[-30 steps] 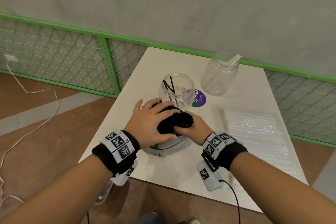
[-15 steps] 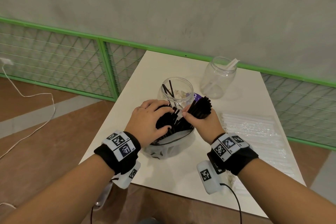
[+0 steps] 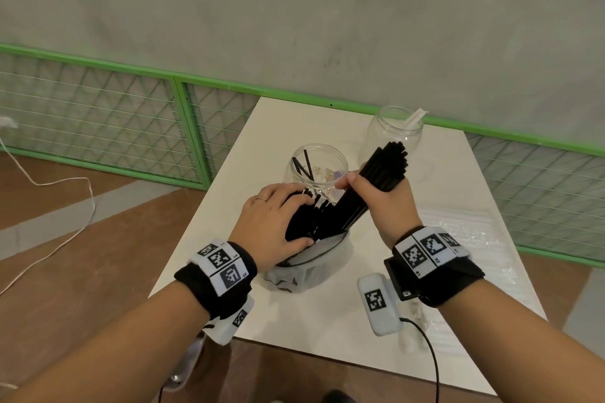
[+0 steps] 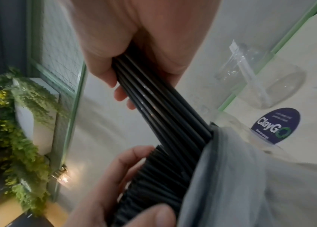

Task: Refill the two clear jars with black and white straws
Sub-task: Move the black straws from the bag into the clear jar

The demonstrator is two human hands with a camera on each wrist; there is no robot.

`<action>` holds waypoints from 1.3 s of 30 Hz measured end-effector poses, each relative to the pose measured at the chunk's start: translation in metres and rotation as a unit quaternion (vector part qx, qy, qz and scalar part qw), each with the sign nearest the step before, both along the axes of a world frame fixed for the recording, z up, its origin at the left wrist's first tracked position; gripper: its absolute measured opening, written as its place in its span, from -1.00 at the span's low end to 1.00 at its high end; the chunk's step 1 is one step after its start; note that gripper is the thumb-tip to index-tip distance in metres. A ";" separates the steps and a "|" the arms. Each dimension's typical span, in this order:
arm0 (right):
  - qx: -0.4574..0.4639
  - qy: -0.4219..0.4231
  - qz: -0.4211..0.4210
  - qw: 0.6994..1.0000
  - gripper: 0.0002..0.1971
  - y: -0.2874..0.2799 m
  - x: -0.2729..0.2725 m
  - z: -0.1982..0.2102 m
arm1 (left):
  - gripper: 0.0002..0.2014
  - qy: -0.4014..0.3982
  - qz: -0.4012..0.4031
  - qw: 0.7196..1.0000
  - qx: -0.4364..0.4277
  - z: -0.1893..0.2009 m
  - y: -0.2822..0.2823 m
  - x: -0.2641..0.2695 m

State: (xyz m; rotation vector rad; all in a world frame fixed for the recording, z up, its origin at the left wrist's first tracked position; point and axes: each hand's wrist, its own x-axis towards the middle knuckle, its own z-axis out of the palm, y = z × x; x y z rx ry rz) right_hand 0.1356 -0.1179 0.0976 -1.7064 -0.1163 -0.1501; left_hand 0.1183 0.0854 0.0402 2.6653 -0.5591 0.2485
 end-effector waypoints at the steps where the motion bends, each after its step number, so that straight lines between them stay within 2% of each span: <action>1: 0.004 -0.008 0.000 1.000 -0.83 -0.003 0.000 0.006 | -0.36 -0.003 0.001 1.000 -0.001 0.000 -0.001 0.000; 4: 0.059 -0.011 0.003 0.998 -0.71 -0.012 0.004 0.030 | -0.38 -0.008 0.000 1.000 -0.001 -0.001 -0.002 0.001; 7: 0.138 -0.034 0.005 0.990 -0.71 -0.022 0.017 0.059 | -0.39 -0.010 -0.002 1.000 0.006 -0.002 0.000 0.001; 10: 0.151 -0.075 -0.005 0.986 -0.68 -0.023 0.044 0.084 | -0.40 -0.013 -0.003 1.000 0.010 -0.004 0.000 0.001; 12: 0.134 -0.086 -0.013 0.987 -0.78 -0.016 0.066 0.087 | -0.40 -0.014 -0.001 1.000 0.017 -0.005 -0.001 0.000; 14: 0.102 -0.080 -0.007 0.992 -0.88 -0.007 0.086 0.077 | -0.40 -0.016 -0.001 1.000 0.021 -0.004 -0.002 -0.001; 17: 0.044 -0.045 0.014 0.998 -0.92 0.001 0.111 0.050 | -0.40 -0.016 0.001 1.000 0.022 -0.004 -0.002 -0.003; 21: -0.010 0.029 0.015 0.999 -0.79 0.002 0.134 0.015 | -0.40 -0.016 0.004 1.000 0.026 -0.004 -0.002 -0.004; 25: -0.100 0.101 0.029 0.989 -0.78 -0.001 0.140 -0.005 | -0.41 -0.020 0.002 1.000 0.011 -0.004 -0.002 -0.003; 29: -0.188 0.120 0.079 0.972 -0.55 -0.007 0.144 -0.013 | -0.42 -0.024 0.004 1.000 0.005 -0.004 -0.003 -0.002; 32: -0.201 0.114 0.067 0.971 -0.33 -0.012 0.150 -0.019 | -0.42 -0.027 0.005 1.000 0.002 -0.004 -0.004 0.000; 33: -0.181 0.102 0.049 0.977 -0.32 -0.014 0.147 -0.020 | -0.42 -0.027 0.006 1.000 0.001 -0.004 -0.004 0.001; 35: -0.102 0.073 0.023 0.992 -0.50 -0.020 0.131 -0.020 | -0.42 -0.026 0.007 1.000 -0.001 -0.005 -0.004 0.002; 37: -0.042 0.049 0.045 0.997 -0.77 -0.027 0.104 -0.027 | -0.42 -0.027 0.006 1.000 -0.004 -0.005 -0.004 0.002; 39: -0.060 0.040 0.116 0.991 -0.79 -0.037 0.072 -0.041 | -0.42 -0.030 0.005 1.000 -0.009 -0.005 -0.003 0.003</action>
